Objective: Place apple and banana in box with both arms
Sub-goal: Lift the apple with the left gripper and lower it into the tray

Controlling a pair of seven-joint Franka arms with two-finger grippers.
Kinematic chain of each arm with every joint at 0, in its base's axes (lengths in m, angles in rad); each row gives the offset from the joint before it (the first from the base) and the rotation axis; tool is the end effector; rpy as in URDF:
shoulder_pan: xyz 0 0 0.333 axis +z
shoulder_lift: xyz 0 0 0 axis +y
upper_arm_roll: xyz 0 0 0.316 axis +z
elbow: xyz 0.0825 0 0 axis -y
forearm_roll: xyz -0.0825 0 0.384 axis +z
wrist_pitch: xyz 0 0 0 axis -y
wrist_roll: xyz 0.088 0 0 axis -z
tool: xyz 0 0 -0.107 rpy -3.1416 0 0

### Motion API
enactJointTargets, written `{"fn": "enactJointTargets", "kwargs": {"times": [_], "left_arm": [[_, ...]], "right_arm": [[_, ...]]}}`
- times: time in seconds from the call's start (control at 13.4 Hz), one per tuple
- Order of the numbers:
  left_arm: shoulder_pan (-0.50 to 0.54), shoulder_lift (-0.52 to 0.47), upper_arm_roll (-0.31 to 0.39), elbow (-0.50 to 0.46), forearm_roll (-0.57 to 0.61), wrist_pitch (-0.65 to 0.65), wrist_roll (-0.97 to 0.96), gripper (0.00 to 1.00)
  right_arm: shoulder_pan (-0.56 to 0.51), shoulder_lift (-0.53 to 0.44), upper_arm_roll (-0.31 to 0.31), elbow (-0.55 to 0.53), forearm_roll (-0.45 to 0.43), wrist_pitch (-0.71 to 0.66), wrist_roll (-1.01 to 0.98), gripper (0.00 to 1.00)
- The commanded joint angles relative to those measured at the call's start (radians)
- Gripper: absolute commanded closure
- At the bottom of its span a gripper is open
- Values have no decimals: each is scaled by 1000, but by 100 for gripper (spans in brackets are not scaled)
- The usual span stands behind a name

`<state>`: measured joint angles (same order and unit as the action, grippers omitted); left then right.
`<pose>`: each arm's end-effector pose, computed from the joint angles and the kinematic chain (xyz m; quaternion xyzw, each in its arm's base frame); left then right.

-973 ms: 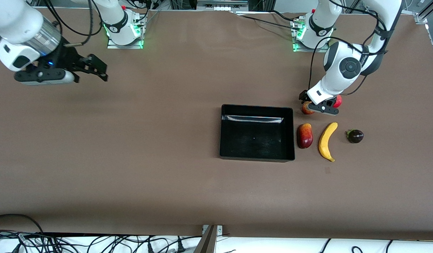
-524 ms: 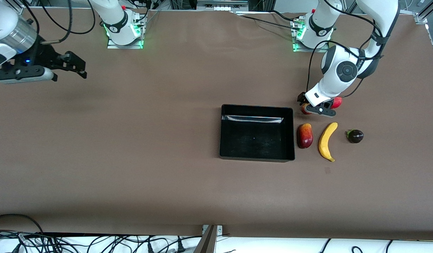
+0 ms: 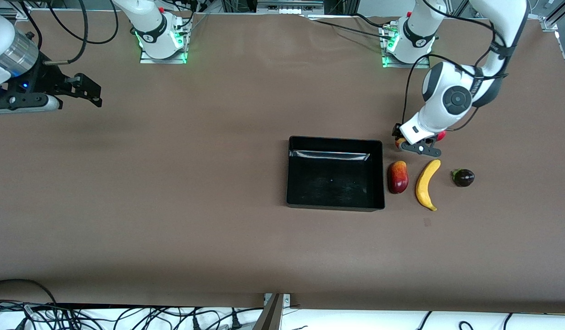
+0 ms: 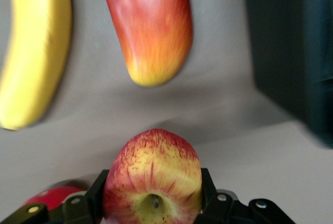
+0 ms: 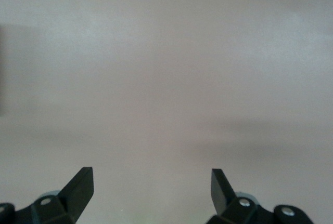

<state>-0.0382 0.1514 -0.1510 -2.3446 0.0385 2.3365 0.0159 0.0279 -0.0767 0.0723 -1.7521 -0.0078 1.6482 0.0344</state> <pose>0.4873 -0.0936 0.2571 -0.9901 0.1164 0.0782 0.0082 0.5309 0.0539 0.5869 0.9993 0.0331 -0.0132 0.0076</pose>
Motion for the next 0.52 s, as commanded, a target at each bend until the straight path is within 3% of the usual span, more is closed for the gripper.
{"fn": "enactJointTargets", "kwargs": {"times": [0.0,0.15,0.22,0.45], "left_arm": [[-12,42,-60,317,18,-330,-62,87],[-16,129,-134,506,4,-475,-166,86],[-26,172,-174,546,4,-479,-245,86],[-106,287,-186,555,18,-363,-437,86]], "right_arm": [[-106,9,104,19,0,-10,-14,0],[-103,37,106,34,0,-8,-10,0],[-103,76,106,75,2,-11,-10,0],[-101,146,104,157,0,-60,-7,0]]}}
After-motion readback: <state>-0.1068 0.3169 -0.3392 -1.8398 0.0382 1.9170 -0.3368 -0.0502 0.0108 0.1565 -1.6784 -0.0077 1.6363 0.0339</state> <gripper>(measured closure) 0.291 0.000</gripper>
